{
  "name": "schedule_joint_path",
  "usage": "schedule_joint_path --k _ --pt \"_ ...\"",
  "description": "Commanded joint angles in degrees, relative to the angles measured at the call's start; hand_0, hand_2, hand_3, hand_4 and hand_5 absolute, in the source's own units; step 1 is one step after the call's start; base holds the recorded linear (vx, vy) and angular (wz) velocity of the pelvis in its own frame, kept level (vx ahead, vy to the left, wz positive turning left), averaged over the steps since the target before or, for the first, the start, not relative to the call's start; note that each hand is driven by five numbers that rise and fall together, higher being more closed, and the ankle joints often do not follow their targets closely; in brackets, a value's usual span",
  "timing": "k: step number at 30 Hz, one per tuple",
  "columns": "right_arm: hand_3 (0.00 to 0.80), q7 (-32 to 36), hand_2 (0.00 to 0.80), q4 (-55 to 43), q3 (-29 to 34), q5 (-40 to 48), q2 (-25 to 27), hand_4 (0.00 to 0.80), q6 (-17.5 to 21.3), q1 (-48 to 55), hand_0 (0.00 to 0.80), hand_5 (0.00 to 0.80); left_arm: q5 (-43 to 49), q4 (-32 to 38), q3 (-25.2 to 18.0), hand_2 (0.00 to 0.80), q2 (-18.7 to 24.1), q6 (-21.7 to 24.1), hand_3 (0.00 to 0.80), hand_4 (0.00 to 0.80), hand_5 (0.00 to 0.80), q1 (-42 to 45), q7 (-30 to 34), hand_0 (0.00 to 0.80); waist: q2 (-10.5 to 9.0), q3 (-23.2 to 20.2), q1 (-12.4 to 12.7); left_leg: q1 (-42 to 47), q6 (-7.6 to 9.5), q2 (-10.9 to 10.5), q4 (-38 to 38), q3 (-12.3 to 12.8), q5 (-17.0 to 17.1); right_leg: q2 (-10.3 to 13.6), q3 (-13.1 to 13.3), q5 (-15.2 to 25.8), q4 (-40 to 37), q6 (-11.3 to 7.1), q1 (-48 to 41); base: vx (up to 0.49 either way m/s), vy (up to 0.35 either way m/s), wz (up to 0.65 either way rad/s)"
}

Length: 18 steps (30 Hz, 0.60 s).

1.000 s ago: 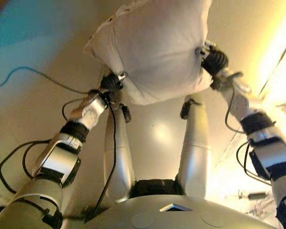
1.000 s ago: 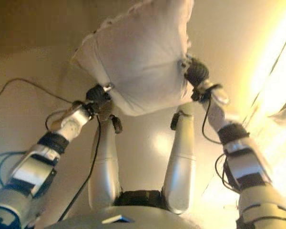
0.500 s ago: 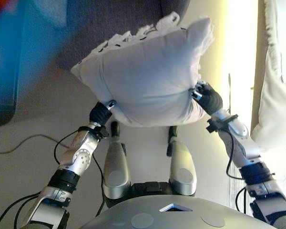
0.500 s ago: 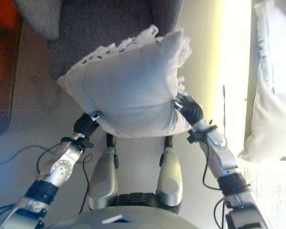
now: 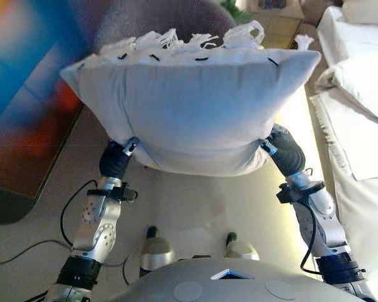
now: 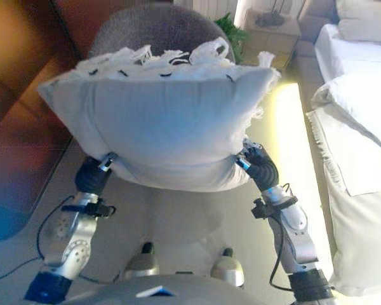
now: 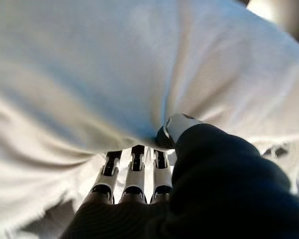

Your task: Pick up the cushion and take it to the sofa

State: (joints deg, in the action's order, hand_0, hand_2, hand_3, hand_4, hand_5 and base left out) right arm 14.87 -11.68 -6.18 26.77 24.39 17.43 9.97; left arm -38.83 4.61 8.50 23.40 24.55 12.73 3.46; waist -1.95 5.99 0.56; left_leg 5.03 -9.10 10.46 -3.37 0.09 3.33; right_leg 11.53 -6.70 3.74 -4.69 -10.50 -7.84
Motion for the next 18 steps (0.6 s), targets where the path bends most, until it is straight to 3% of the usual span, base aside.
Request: schedule_joint_path --k 1,5,9,14,18 --pt "0.800 -9.76 0.800 -9.10 2.17 -7.18 2.46 0.800 8.83 -4.00 0.800 0.800 6.57 9.89 -0.41 0.800 0.15 13.50 0.800 0.800 0.800 -4.31 -1.77 0.800 0.34 -1.51 -0.72 1.77 3.90 1.54 1.33 1.03 -5.61 0.82 0.94 -6.16 4.12 2.52 -0.10 -0.071 -0.017 -0.02" --pt "0.800 -18.06 0.800 -9.02 0.40 -12.82 2.50 0.800 9.24 -7.12 0.800 0.800 7.85 8.98 1.81 0.800 -0.38 15.75 0.800 0.800 0.800 -7.79 -4.49 0.800 0.53 -1.03 -1.13 2.31 3.67 1.53 -0.14 1.11 -4.90 1.23 1.06 -5.60 3.56 2.23 -0.33 -0.062 0.017 0.01" --pt "0.800 -23.70 0.800 -9.48 -1.69 -15.64 3.70 0.800 6.19 -10.43 0.800 0.800 10.00 8.54 3.69 0.800 -0.51 14.81 0.800 0.800 0.800 -11.27 -6.33 0.800 0.87 -0.87 -1.36 2.47 3.57 0.99 -0.46 0.96 -5.16 2.05 0.49 -5.60 3.74 1.46 -0.50 -0.031 0.060 -0.03" --pt "0.800 -23.97 0.800 -9.40 -1.57 -14.96 2.63 0.800 7.69 -8.58 0.800 0.800 10.01 8.50 2.62 0.800 0.83 13.74 0.800 0.800 0.800 -11.04 -5.80 0.800 0.95 -0.56 -1.84 2.84 4.41 -0.03 -0.28 2.24 -5.86 2.62 -0.07 -5.95 5.41 0.88 0.38 -0.003 0.012 -0.12" --pt "0.800 -23.48 0.800 -9.09 -2.50 -15.37 1.59 0.800 7.81 -9.42 0.800 0.800 8.90 8.72 1.71 0.800 1.55 13.03 0.800 0.800 0.800 -11.08 -5.37 0.800 1.26 -0.54 -1.56 3.48 4.11 0.94 -1.52 3.73 -5.44 1.66 -0.90 -6.34 5.26 1.26 0.74 -0.034 -0.155 -0.19"
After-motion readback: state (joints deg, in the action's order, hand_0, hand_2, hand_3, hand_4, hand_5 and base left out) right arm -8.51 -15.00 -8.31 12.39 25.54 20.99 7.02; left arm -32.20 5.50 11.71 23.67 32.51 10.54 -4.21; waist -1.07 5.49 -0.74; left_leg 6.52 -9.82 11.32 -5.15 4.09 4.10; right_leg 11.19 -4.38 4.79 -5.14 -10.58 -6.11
